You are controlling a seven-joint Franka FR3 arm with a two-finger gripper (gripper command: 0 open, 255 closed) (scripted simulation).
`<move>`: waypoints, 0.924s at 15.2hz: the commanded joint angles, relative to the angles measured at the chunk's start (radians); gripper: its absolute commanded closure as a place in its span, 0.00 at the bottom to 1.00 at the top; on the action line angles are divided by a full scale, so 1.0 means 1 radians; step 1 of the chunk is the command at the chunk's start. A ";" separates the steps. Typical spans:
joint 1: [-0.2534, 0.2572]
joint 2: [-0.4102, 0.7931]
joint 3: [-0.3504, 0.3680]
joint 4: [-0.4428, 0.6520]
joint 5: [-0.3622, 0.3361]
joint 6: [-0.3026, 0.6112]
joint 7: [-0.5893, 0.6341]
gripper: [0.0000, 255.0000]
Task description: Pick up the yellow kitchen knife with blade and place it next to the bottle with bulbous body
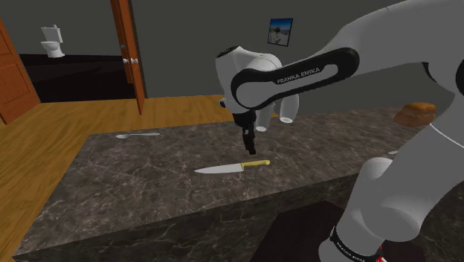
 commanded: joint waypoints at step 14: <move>0.021 0.361 0.036 0.042 -0.217 0.180 -0.063 0.00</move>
